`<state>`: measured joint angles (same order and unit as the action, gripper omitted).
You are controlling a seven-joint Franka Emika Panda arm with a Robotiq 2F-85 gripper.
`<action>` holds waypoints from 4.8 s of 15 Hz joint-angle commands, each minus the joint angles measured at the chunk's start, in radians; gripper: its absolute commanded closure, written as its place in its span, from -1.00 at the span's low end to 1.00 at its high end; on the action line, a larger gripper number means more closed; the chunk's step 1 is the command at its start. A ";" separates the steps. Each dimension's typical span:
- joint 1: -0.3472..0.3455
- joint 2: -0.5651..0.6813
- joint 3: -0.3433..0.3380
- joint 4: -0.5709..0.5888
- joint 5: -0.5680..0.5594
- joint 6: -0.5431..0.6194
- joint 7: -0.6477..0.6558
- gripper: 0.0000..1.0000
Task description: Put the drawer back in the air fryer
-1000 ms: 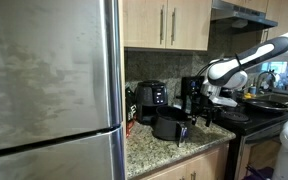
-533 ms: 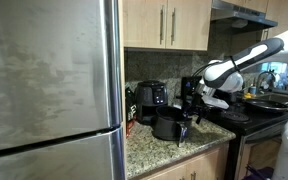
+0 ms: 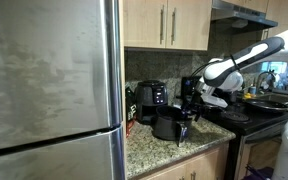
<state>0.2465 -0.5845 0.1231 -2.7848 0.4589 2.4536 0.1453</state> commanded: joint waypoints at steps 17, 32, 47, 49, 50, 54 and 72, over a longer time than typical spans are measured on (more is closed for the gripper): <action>-0.007 0.301 0.042 0.068 -0.027 0.168 0.073 -1.00; -0.203 0.419 0.185 0.051 -0.680 0.437 0.539 0.65; -0.120 0.418 0.144 0.153 -0.797 0.340 0.460 0.80; -0.101 0.437 0.123 0.198 -0.679 0.250 0.324 0.80; -0.109 0.434 0.118 0.218 -0.655 0.219 0.294 0.80; -0.063 0.430 0.112 0.413 -0.472 -0.068 0.116 0.80; -0.043 0.610 0.086 0.444 -0.888 0.130 0.536 0.80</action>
<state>0.1838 0.0536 0.2211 -2.3195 -0.4340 2.5377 0.7060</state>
